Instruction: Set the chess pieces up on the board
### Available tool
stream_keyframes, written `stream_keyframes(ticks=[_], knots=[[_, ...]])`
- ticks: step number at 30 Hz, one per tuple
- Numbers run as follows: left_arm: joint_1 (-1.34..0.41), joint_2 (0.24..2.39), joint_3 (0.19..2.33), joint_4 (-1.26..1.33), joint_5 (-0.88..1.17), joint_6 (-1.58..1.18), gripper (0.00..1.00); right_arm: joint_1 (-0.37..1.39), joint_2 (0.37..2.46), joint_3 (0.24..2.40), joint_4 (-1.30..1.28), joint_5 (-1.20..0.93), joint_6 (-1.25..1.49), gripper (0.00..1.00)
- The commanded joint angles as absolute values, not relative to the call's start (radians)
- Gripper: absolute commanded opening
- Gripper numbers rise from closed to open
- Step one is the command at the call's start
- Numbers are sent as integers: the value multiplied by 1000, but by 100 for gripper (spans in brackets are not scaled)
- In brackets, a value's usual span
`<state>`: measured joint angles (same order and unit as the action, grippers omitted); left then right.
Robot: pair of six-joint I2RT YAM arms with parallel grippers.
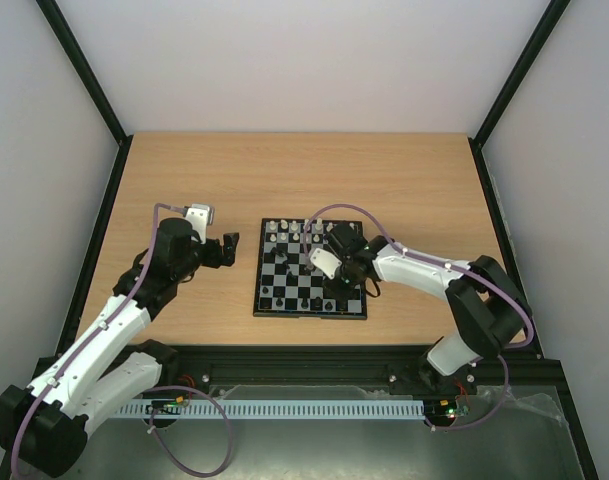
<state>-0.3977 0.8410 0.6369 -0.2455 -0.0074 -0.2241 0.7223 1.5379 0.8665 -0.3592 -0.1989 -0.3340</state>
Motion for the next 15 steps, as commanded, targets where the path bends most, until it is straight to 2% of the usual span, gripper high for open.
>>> stream_keyframes(ticks=[1,10,15], knots=[[-390,844,640,-239,-2,-214,99,728,1563,851,-371,-186,-347,5],[-390,843,638,-239,0,-214,99,728,1539,898,-404,-197,-325,15],[-390,844,638,-238,3,-215,99,727,1524,961,-439,-201,-327,24]])
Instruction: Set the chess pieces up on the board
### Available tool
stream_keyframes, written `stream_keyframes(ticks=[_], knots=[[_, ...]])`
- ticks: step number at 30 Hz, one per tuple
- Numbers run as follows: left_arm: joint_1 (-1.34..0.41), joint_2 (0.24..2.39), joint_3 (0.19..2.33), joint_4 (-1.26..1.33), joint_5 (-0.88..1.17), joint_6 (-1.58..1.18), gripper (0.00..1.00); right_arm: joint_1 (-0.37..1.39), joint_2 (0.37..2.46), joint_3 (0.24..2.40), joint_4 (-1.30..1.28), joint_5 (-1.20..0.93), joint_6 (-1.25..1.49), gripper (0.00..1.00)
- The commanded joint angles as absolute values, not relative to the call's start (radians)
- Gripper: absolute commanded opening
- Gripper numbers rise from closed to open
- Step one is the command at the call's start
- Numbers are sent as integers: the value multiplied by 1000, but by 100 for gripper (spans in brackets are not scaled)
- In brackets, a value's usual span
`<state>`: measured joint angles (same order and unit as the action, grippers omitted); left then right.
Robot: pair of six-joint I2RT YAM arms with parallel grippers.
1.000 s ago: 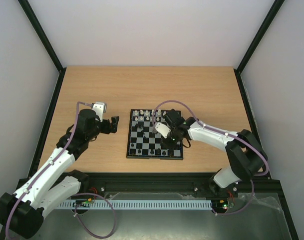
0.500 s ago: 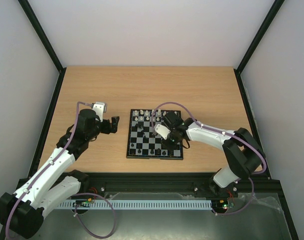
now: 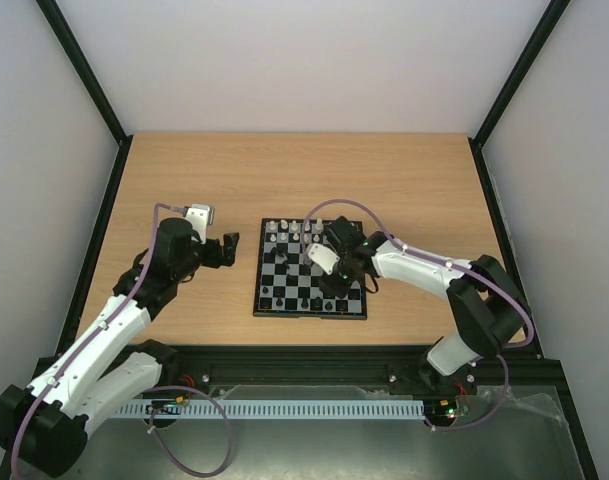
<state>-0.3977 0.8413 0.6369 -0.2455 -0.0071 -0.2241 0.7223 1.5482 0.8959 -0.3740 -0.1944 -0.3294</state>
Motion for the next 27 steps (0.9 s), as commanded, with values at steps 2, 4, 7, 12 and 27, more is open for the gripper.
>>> stream_keyframes(ticks=[2,4,7,12,27], knots=[[-390,843,639,-238,5,-214,99,727,1534,987,-445,-207,-323,25],[-390,843,638,-238,5,-215,99,727,1563,1015,-443,-210,-313,26],[-390,840,637,-238,5,-215,99,726,1616,1066,-446,-205,-300,28],[-390,841,637,-238,8,-215,99,726,1685,1128,-427,-187,-304,31],[-390,839,637,-240,9,-215,99,730,1821,1208,-441,-180,-276,29]])
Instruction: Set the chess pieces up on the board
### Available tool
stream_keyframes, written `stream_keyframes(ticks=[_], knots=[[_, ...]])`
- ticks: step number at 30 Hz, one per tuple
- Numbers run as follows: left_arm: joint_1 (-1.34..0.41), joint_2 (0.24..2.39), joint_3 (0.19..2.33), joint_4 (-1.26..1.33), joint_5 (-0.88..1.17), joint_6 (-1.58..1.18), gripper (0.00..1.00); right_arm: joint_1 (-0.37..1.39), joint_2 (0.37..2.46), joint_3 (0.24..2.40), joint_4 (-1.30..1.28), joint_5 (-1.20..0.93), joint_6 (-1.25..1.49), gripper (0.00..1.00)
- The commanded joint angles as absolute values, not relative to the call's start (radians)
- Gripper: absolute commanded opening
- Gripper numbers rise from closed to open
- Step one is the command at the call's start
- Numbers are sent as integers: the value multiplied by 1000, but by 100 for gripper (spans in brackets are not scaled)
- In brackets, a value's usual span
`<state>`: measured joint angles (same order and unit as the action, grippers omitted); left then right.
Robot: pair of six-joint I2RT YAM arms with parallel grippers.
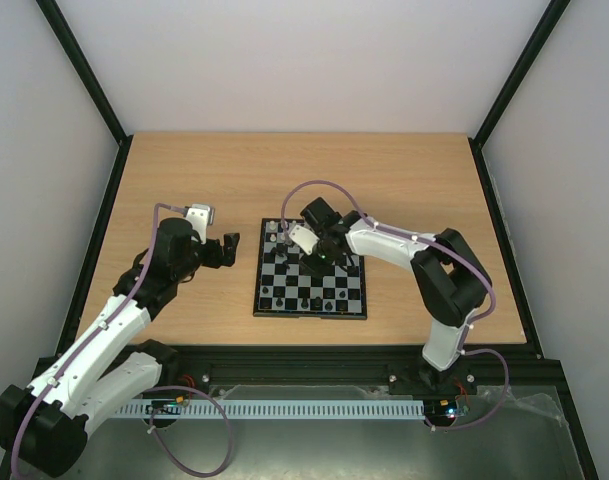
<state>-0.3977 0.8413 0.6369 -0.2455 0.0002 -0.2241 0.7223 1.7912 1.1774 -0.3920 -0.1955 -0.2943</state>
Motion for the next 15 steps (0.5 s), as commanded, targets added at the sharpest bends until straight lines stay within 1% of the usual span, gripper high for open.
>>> stream_keyframes(ticks=[1,4,8,15], knots=[[-390,839,637,-239,9,-214,99,730,1826,1211,-443,-178,-275,26],[-390,839,638,-239,8,-215,99,730,1830,1213,-446,-182,-273,16],[-390,840,637,-240,8,-215,99,729,1821,1204,-447,-183,-273,8],[-390,840,637,-241,6,-215,99,729,1730,1155,-457,-185,-291,5]])
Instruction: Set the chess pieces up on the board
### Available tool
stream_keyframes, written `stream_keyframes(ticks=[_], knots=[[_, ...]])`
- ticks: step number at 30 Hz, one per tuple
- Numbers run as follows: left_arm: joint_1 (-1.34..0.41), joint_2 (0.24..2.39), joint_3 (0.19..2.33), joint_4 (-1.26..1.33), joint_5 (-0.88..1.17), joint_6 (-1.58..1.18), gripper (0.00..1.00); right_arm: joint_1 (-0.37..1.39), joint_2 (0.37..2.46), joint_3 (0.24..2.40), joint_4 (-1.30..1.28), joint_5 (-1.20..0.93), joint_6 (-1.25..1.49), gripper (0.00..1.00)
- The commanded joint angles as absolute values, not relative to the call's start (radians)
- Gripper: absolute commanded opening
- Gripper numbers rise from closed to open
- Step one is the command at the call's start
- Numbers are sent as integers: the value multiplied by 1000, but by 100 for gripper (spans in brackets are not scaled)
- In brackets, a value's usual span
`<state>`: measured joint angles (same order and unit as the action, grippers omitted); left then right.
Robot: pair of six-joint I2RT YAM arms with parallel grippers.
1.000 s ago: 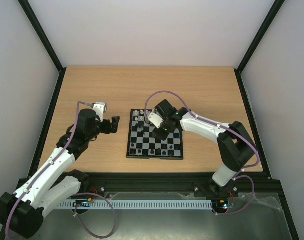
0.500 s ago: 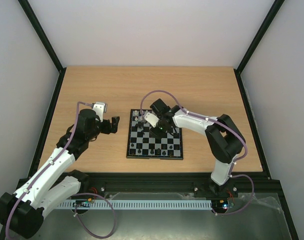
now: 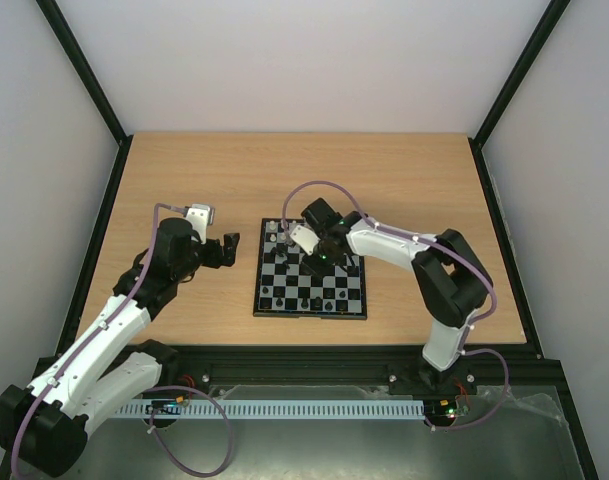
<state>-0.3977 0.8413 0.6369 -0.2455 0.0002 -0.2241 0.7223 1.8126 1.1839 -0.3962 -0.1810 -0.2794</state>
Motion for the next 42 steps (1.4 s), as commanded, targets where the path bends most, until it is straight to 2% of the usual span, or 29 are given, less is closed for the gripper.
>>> stream_keyframes(ticks=[1,6,12,21,42], knots=[[-390,838,637,-241,6,-214,99,729,1707,1141,-460,-200,-303,5],[-390,839,637,-239,7,-215,99,729,1595,1065,-472,-255,-361,5],[-390,843,637,-239,11,-215,99,729,1562,1023,-510,-336,-412,5],[-390,843,637,-241,5,-215,99,744,1631,1027,-543,-359,-430,6],[-390,844,637,-241,8,-214,99,755,1699,1025,-505,-272,-401,10]])
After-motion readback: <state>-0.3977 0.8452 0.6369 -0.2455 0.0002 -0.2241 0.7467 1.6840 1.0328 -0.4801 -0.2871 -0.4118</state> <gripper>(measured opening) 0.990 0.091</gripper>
